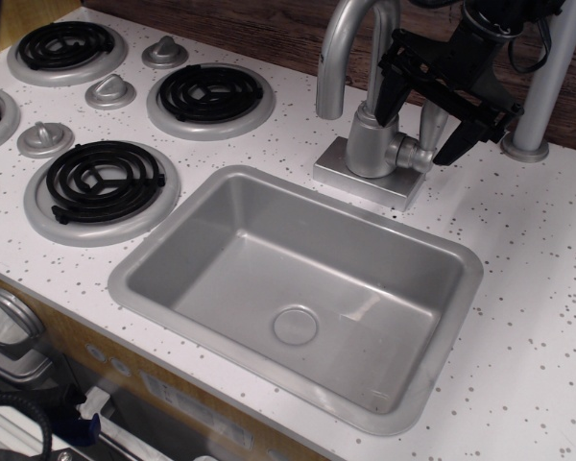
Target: Lever vertical to front
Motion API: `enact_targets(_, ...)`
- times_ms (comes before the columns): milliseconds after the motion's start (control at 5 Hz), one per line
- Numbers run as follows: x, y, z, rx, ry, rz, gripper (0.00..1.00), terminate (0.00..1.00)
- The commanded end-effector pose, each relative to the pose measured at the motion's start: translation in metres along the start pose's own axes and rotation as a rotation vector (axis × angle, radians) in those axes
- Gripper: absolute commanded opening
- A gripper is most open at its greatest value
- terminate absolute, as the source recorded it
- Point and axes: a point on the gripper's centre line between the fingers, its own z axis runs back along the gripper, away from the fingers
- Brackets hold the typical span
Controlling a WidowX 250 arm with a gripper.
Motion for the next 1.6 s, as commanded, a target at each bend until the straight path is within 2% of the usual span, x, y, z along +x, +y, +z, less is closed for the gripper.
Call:
enact_targets(0,0.0,0.0,0.0,0.0,0.0,0.0,1.0,0.0)
enact_targets(200,0.009,0.006,0.009,0.016,-0.105,-0.006,1.0,0.0)
enact_targets(400,0.013,0.007,0.015,0.045,-0.181,-0.001,1.0,0.0)
enact_targets(800,0.021,0.012,0.029,0.082,-0.257,-0.017,1.0,0.0)
enact_targets(1200,0.036,0.015,0.026,0.078,-0.317,-0.046,1.0,0.0)
enact_targets(1400,0.045,0.015,0.024,0.063,-0.321,-0.058,0.0,0.0)
